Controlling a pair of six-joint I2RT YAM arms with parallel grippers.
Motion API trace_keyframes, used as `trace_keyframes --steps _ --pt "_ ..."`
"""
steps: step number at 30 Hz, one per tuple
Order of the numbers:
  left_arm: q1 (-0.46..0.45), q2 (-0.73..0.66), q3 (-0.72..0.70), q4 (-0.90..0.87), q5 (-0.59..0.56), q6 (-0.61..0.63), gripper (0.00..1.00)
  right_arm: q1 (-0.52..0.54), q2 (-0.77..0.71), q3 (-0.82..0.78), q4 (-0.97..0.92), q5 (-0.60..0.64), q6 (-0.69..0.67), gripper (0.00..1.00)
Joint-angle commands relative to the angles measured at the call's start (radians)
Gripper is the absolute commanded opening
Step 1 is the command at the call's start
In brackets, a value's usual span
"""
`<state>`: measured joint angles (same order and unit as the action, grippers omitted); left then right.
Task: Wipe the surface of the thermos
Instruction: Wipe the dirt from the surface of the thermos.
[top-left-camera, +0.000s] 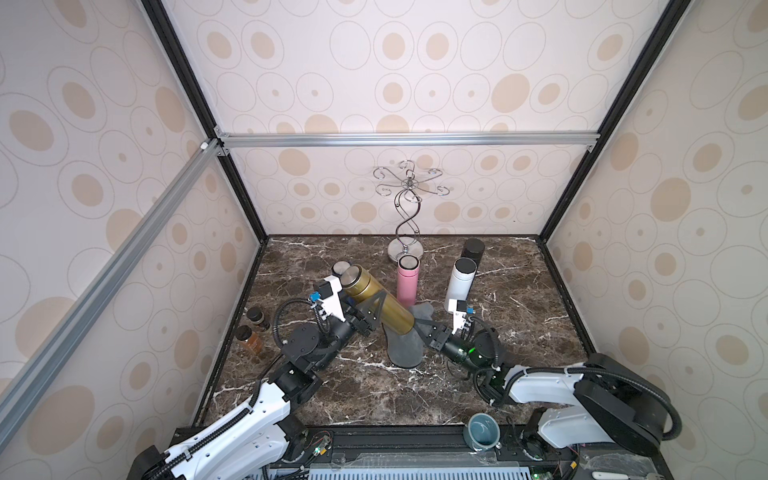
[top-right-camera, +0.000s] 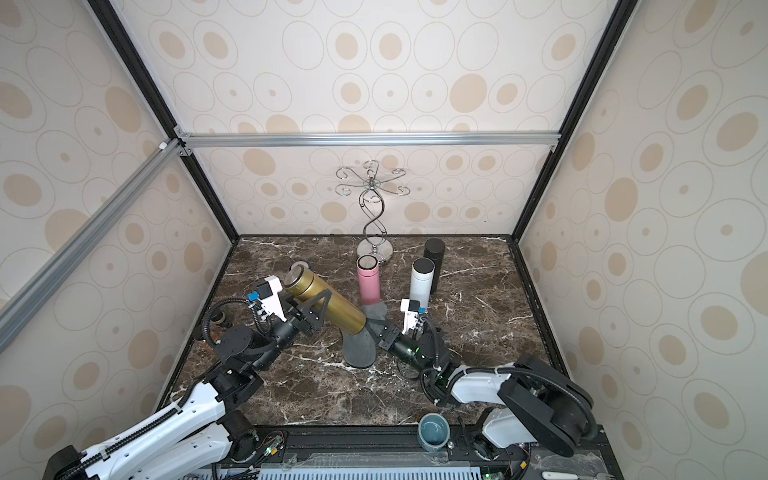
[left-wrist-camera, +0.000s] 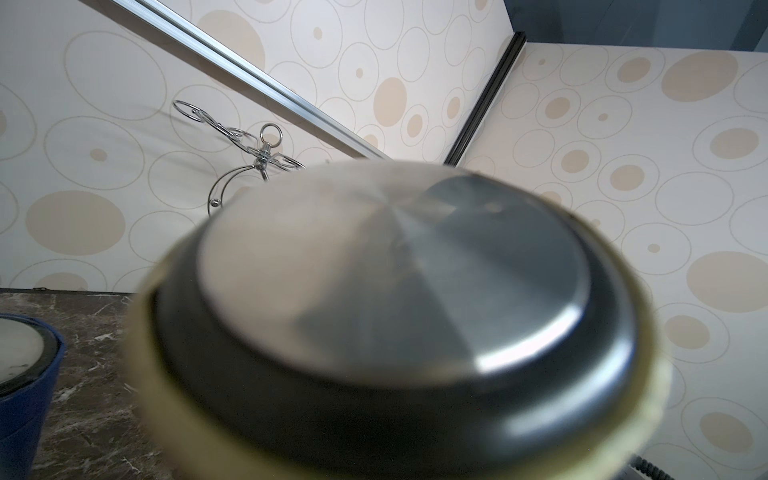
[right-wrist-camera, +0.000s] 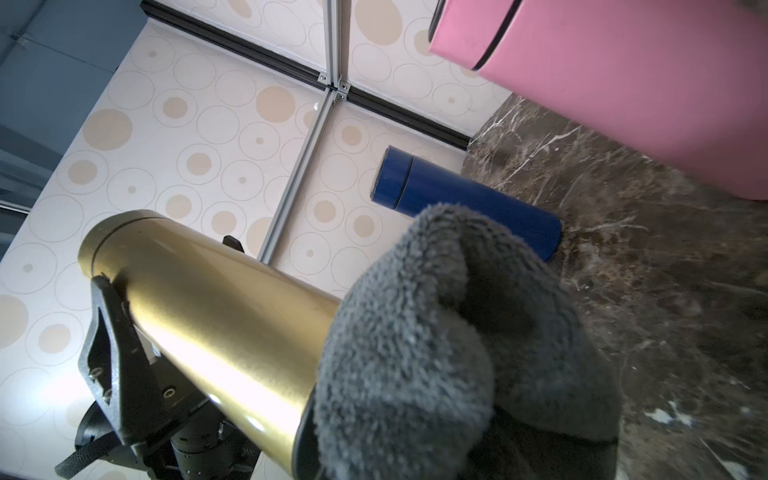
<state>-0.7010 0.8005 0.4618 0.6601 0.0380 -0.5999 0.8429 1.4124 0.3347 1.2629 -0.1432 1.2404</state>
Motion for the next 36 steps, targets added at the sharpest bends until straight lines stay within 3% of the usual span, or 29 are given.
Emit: trace_keyframes --steps 1,7,11,26,31,36 --pt "-0.002 -0.008 0.010 0.102 0.011 -0.033 0.00 0.019 0.032 0.054 0.145 -0.080 0.097 0.00" --pt "-0.003 -0.008 0.009 0.087 -0.008 -0.004 0.00 0.040 0.040 0.078 0.108 -0.105 0.074 0.00" --pt "-0.003 -0.009 0.018 0.059 -0.033 0.026 0.00 0.075 -0.004 0.089 -0.020 -0.120 0.010 0.00" --pt "-0.003 -0.012 0.021 0.051 -0.019 0.055 0.00 0.044 -0.454 -0.001 -0.449 0.035 -0.189 0.00" --pt "-0.004 -0.003 0.017 0.081 0.021 0.036 0.00 -0.039 -0.481 -0.008 -0.400 -0.003 -0.166 0.00" --pt "-0.003 -0.016 -0.002 0.122 0.049 0.018 0.00 -0.093 -0.397 -0.046 -0.212 -0.042 -0.052 0.00"
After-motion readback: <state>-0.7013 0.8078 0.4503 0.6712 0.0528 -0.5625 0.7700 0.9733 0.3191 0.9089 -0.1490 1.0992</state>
